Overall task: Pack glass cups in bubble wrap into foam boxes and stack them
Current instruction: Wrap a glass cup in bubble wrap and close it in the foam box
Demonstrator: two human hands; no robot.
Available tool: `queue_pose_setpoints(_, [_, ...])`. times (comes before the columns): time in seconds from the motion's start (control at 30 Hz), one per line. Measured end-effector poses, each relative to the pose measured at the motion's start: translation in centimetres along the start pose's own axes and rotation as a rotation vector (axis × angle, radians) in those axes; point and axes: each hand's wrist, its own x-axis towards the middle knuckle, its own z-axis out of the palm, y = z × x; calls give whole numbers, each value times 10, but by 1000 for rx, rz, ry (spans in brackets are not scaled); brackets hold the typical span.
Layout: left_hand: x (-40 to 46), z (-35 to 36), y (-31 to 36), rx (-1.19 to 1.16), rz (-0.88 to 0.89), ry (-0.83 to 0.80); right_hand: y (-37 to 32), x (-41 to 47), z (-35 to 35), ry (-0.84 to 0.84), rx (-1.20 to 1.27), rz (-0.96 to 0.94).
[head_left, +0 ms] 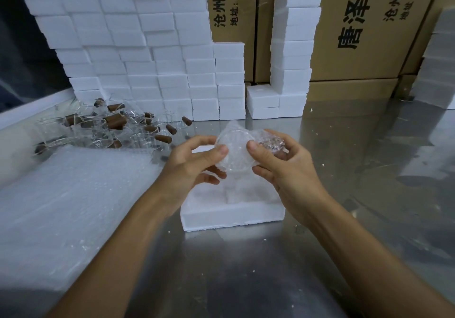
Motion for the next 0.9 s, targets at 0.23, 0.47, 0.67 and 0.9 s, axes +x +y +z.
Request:
queue_pose_setpoints(0.23, [1, -4, -6, 152, 126, 5, 4, 1, 6, 112, 120, 35])
queue_pose_setpoints(0.47, [1, 0, -9, 72, 92, -30, 2, 3, 2, 251, 193, 25])
queue_pose_setpoints(0.67, [1, 7, -10, 192, 129, 134, 2, 3, -1, 194, 182, -21])
queue_pose_setpoints(0.9, [-1, 7, -16, 313, 198, 156, 6, 4, -3, 176, -44, -174])
